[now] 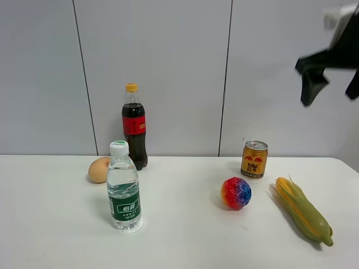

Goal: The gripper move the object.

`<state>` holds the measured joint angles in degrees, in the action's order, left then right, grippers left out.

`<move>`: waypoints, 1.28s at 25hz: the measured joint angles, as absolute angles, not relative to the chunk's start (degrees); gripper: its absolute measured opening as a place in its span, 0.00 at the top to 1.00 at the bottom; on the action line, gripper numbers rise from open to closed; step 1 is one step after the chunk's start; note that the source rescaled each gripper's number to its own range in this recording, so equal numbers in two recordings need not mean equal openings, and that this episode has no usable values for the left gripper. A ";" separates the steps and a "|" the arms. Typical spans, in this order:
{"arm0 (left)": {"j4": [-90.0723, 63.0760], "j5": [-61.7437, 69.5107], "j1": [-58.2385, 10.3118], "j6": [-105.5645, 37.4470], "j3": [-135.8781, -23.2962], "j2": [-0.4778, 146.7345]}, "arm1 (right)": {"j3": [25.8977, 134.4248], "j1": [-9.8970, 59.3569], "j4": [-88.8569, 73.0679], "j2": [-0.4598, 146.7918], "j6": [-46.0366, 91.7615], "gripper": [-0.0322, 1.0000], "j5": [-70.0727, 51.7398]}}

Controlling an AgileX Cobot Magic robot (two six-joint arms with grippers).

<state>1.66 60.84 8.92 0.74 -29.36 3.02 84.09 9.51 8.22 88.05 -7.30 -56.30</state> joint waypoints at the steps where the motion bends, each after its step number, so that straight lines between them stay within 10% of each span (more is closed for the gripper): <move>1: 1.66 60.84 8.92 0.74 -29.36 3.02 | 86.18 9.51 8.75 85.96 -6.18 0.38 -56.57; 12: 1.66 60.84 8.92 0.87 -29.36 3.02 | 101.28 9.51 27.66 64.25 -4.02 0.31 -63.71; 32: 1.66 60.84 8.92 0.87 -29.36 3.02 | 91.04 9.51 18.63 33.94 2.01 0.29 -69.65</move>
